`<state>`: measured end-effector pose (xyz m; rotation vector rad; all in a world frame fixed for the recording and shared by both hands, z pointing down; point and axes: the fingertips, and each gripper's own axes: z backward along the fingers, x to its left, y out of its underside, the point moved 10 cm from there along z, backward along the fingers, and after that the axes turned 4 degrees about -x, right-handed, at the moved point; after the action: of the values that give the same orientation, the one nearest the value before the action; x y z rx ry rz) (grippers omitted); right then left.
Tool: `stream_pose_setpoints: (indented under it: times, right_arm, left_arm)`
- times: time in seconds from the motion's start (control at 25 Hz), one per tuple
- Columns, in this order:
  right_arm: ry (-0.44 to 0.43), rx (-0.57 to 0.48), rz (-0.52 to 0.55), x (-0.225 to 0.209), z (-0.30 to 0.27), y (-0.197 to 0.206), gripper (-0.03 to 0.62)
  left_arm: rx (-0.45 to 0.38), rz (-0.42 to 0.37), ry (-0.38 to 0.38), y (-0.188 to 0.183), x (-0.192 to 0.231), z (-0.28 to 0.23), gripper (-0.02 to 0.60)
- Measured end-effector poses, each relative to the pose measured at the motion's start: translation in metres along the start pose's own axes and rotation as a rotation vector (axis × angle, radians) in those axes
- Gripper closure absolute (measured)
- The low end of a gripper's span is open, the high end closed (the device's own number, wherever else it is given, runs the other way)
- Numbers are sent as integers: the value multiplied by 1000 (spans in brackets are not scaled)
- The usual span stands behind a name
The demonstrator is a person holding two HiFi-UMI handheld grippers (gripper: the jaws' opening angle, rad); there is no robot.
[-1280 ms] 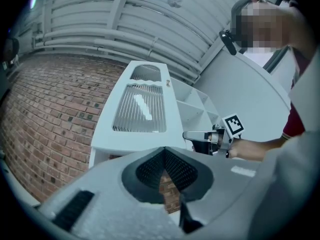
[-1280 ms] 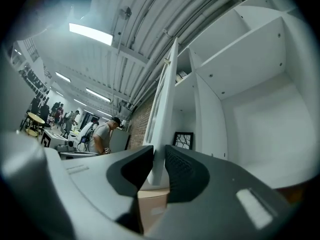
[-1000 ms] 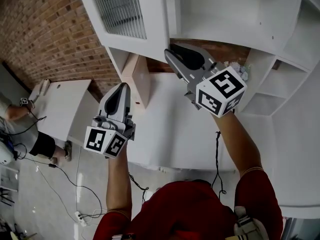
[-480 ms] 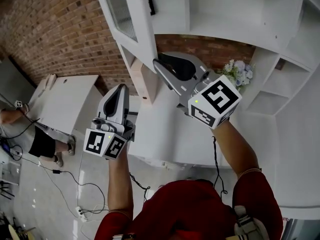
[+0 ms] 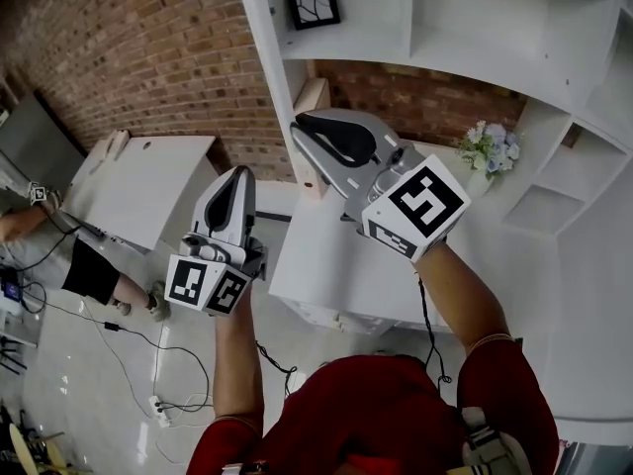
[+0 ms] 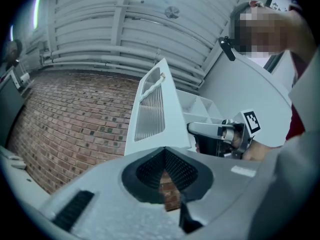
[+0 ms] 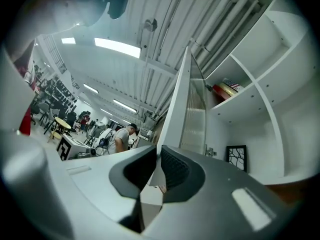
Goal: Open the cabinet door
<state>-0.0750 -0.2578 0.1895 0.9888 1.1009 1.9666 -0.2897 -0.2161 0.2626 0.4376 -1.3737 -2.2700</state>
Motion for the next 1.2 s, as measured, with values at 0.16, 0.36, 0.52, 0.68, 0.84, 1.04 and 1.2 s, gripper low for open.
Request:
stream_pose_setpoints:
  times: [0.16, 0.36, 0.52, 0.68, 0.84, 1.04, 1.2]
  right_arm:
    - [-31, -19, 8, 13, -12, 5, 554]
    - [-51, -41, 3, 22, -25, 7, 562]
    - [-73, -45, 0, 27, -34, 7, 566]
    - [-90, -46, 0, 32, -36, 10, 582]
    - [-85, -41, -2, 32, -34, 15, 582]
    - [-73, -22, -19, 24, -36, 19, 582]
    - [-82, -13, -28, 22, -37, 25, 582]
  left_arm:
    - [-5, -4, -12, -1, 8, 10, 580]
    - [-14, -3, -17, -8, 20, 19, 580]
    - [-16, 4, -7, -9, 22, 21, 580]
    - [-12, 8, -6, -7, 23, 24, 580]
    - [-14, 3, -10, -9, 24, 28, 580]
    - [-1, 8, -9, -10, 22, 23, 580]
    - [8, 9, -12, -7, 17, 22, 580]
